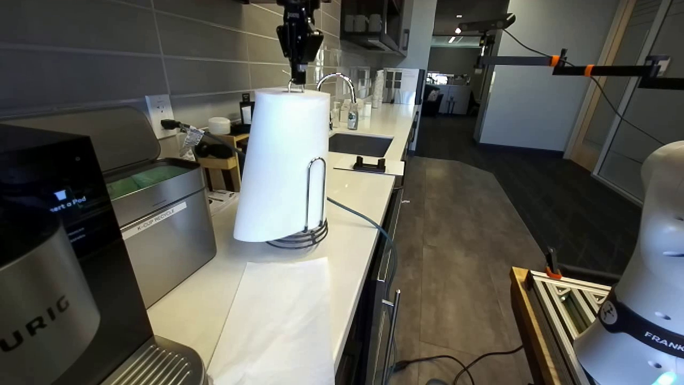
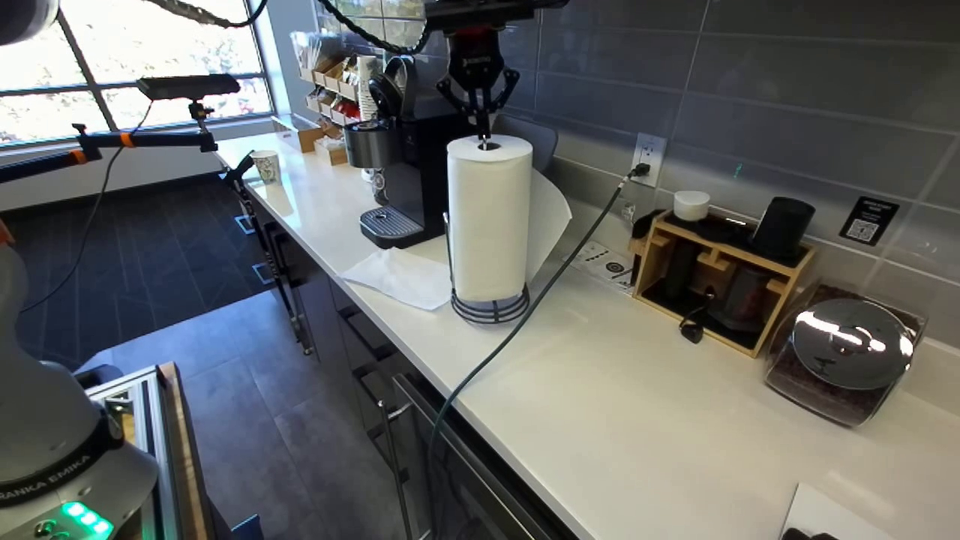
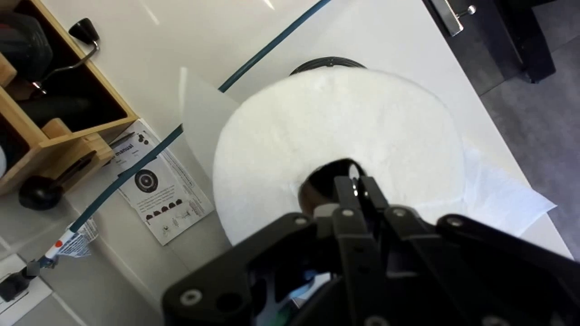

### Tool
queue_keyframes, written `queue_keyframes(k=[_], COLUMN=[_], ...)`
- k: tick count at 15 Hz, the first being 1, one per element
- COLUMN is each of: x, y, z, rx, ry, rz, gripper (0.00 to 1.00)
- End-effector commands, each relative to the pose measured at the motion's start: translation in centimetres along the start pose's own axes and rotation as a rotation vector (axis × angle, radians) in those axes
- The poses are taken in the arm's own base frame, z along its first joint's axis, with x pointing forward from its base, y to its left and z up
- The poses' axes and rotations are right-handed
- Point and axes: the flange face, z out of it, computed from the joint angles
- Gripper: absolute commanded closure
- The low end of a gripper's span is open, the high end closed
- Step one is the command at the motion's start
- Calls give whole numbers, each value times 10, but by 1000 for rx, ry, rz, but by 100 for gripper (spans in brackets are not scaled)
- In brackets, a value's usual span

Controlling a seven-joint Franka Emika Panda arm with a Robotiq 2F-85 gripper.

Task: Move the paper towel to the left, then move the roll and holder to the right

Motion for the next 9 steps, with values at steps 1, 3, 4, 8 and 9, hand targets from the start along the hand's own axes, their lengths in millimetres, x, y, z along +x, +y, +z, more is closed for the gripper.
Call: queue_keyframes(k=[1,3,4,8,9], x=[-17,-22,-25,-40,-48], y=[0,1,2,7,10], z=[-53,-68,-74,-100,-107], rx=[-6,9,22,7,0], ry=[51,67,81,66,57], rz=[-5,-7,-4,47,66], gripper=[98,98,98,98,98])
